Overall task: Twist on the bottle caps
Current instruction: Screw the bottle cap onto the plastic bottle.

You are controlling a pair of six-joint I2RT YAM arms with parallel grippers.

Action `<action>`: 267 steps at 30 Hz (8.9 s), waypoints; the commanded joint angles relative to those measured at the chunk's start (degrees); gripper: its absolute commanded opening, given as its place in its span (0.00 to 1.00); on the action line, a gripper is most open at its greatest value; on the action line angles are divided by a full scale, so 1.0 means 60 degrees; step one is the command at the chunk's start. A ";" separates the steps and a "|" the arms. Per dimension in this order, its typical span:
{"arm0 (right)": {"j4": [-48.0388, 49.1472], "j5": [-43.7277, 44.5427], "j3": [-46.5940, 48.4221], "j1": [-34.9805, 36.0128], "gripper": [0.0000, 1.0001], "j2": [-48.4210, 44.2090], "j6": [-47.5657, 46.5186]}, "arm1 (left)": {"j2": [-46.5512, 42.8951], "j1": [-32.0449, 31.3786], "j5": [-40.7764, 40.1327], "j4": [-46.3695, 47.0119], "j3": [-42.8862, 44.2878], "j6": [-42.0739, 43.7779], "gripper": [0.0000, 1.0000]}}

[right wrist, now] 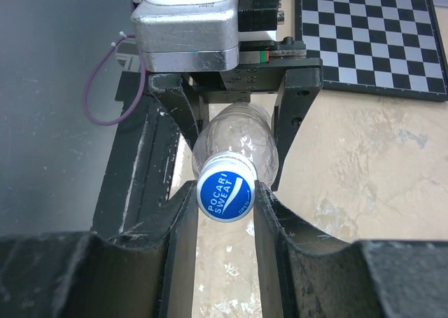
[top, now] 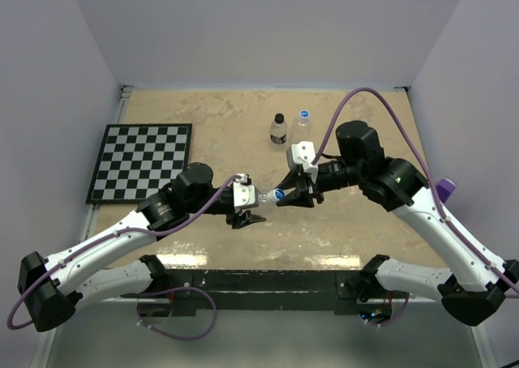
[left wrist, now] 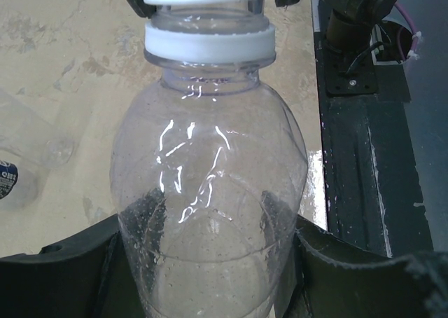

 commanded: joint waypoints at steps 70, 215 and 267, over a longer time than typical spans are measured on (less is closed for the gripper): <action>0.3729 0.5380 -0.0962 -0.0006 0.46 0.0149 0.8247 | 0.1153 -0.3045 -0.8998 0.7491 -0.1654 -0.0597 0.00; 0.4139 0.5467 -0.1619 -0.0035 0.00 -0.0408 0.7733 | 0.1577 -0.3498 -1.0593 0.7431 0.0250 -0.1170 0.00; 0.4550 -0.0714 -0.0360 -0.0167 0.54 -0.0965 0.2256 | 0.0098 0.0603 0.1784 0.5366 -0.0512 -0.3499 0.00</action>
